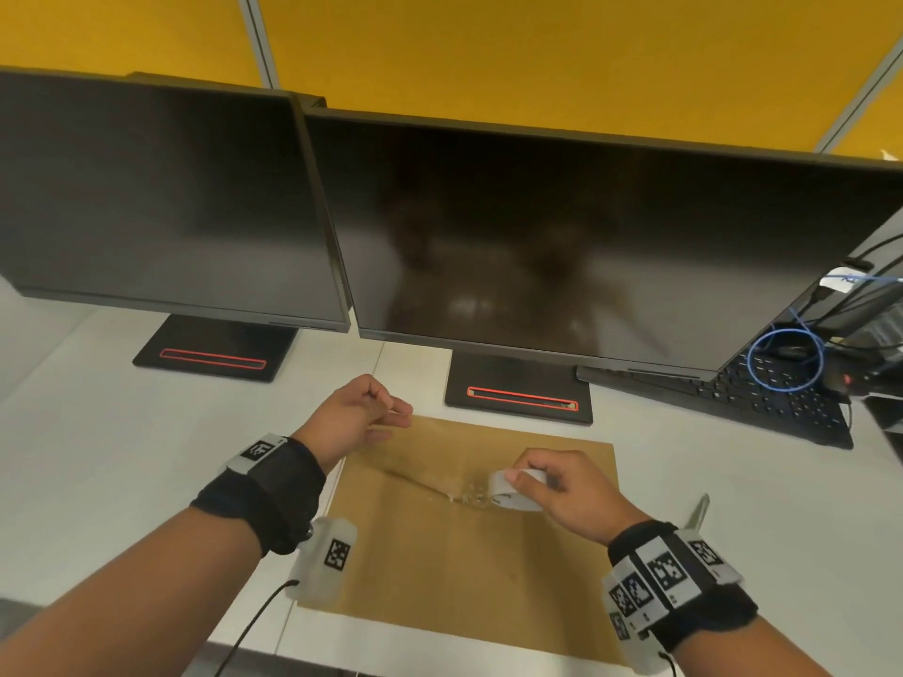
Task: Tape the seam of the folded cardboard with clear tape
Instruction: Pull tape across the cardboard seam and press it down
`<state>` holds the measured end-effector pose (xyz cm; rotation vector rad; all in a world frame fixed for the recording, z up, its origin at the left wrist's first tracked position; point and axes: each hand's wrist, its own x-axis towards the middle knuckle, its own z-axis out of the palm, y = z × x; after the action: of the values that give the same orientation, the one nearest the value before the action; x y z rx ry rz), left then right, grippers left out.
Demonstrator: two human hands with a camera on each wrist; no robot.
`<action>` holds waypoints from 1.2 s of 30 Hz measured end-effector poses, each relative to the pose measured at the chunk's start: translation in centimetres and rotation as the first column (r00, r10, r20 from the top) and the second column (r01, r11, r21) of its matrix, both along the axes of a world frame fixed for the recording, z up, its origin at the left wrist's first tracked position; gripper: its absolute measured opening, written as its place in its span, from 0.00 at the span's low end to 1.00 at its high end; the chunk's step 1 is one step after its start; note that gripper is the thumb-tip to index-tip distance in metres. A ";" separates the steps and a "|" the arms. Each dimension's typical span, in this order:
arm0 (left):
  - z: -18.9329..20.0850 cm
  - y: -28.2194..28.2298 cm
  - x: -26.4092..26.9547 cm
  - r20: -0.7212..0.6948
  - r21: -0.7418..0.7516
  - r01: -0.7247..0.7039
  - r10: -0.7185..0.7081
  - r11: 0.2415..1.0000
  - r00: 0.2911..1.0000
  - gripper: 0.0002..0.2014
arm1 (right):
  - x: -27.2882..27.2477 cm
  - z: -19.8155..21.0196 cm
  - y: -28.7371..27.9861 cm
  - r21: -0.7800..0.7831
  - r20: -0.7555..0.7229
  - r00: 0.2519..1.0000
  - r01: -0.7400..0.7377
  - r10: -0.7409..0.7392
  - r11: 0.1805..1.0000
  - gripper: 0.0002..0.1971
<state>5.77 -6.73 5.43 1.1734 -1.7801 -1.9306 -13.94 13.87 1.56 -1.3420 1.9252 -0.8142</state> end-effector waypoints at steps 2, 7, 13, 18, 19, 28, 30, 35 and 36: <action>0.0 0.1 0.3 -0.107 0.094 -0.026 0.036 0.995 0.994 0.08 | 0.3 -0.1 -0.1 -0.001 0.066 0.998 0.005 -0.005 1.000 0.15; 0.4 0.5 0.5 -0.215 0.206 -0.043 0.089 0.978 0.973 0.11 | 0.8 0.4 -0.4 0.050 0.128 0.991 -0.037 0.030 0.998 0.09; -0.5 1.2 -0.4 0.000 -0.101 0.126 -0.127 0.987 0.992 0.07 | 1.0 1.0 -0.5 0.006 0.193 0.981 -0.013 0.011 1.000 0.10; -1.5 2.1 -0.5 0.319 -0.383 0.501 -0.398 0.776 0.860 0.04 | 0.7 1.1 -0.3 0.014 0.220 0.976 -0.003 0.000 1.000 0.07; -1.4 2.2 -0.6 0.333 -0.404 0.522 -0.411 0.751 0.849 0.03 | 0.6 1.0 -0.3 0.023 0.208 0.978 -0.006 0.001 1.000 0.06; 0.8 2.5 -2.3 0.123 -0.569 0.320 -0.306 0.758 0.944 0.08 | 0.3 1.2 -0.5 0.005 0.152 0.988 0.039 -0.039 0.999 0.02; 1.1 2.6 -2.5 0.119 -0.585 0.311 -0.300 0.749 0.946 0.08 | 0.2 1.4 -0.6 -0.003 0.144 0.989 0.047 -0.046 0.999 0.02; 2.2 2.9 -2.6 0.007 -0.583 0.211 -0.254 0.785 0.967 0.10 | -0.1 0.8 -0.2 0.034 0.151 0.987 0.052 -0.057 0.998 0.07; 2.5 2.6 -2.6 -0.034 -0.573 0.176 -0.238 0.800 0.971 0.11 | -0.1 0.6 0.1 0.035 0.167 0.984 0.062 -0.067 0.997 0.09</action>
<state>3.21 -4.12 7.95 0.6752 -2.2746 -1.3492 -14.07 13.97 2.19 -1.1599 1.8492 -0.8972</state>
